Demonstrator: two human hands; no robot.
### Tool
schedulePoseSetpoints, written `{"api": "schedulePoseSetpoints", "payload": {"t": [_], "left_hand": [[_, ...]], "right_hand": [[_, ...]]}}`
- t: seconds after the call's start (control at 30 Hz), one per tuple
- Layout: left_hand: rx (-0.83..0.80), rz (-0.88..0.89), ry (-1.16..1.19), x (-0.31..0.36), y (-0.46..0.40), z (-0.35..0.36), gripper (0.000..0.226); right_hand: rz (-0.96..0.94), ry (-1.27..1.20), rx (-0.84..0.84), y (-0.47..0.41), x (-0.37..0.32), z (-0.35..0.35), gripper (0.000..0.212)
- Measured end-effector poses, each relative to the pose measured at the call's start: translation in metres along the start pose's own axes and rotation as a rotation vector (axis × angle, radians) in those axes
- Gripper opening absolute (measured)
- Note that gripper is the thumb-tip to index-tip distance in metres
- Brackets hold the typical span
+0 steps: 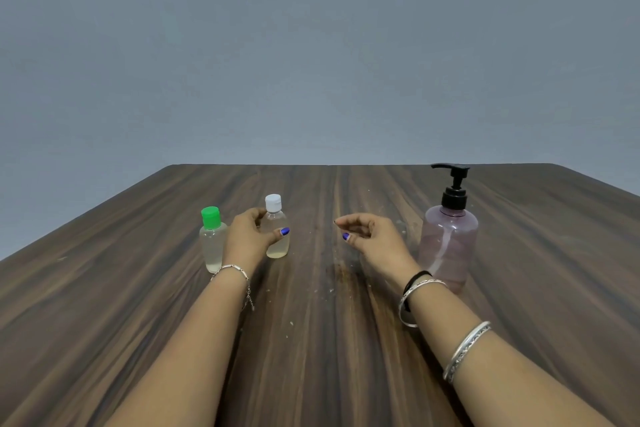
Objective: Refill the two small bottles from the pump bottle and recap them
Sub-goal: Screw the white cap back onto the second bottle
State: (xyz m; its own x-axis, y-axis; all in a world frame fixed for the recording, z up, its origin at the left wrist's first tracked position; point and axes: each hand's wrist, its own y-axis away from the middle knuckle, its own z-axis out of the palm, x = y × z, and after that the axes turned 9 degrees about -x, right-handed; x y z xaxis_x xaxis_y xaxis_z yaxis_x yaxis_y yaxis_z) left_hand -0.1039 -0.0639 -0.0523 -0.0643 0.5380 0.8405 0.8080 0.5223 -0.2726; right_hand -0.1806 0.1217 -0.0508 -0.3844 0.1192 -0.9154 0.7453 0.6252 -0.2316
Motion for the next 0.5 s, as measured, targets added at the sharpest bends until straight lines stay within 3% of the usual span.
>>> {"api": "schedulePoseSetpoints", "payload": {"t": [0.13, 0.23, 0.3, 0.4, 0.47, 0.5], "left_hand": [[0.022, 0.045, -0.019, 0.009, 0.004, 0.0, 0.047], [0.102, 0.109, -0.004, 0.02, 0.007, -0.002, 0.059], [0.206, 0.199, 0.009, 0.031, 0.015, -0.006, 0.06], [0.367, 0.408, 0.026, 0.049, 0.029, -0.013, 0.05], [0.417, 0.526, 0.021, 0.055, 0.035, -0.012, 0.047], [0.411, 0.568, -0.005, 0.055, 0.036, -0.009, 0.047]], "right_hand": [[-0.042, 0.038, 0.035, 0.001, -0.005, 0.001, 0.033], [-0.215, 0.285, 0.155, 0.005, -0.015, -0.001, 0.035], [-0.491, 0.518, 0.317, 0.012, -0.03, -0.006, 0.033], [-0.84, 0.708, 0.764, 0.025, -0.057, -0.031, 0.033], [-0.798, 0.599, 0.914, 0.035, -0.068, -0.058, 0.049], [-0.694, 0.475, 0.88, 0.041, -0.07, -0.073, 0.062]]}}
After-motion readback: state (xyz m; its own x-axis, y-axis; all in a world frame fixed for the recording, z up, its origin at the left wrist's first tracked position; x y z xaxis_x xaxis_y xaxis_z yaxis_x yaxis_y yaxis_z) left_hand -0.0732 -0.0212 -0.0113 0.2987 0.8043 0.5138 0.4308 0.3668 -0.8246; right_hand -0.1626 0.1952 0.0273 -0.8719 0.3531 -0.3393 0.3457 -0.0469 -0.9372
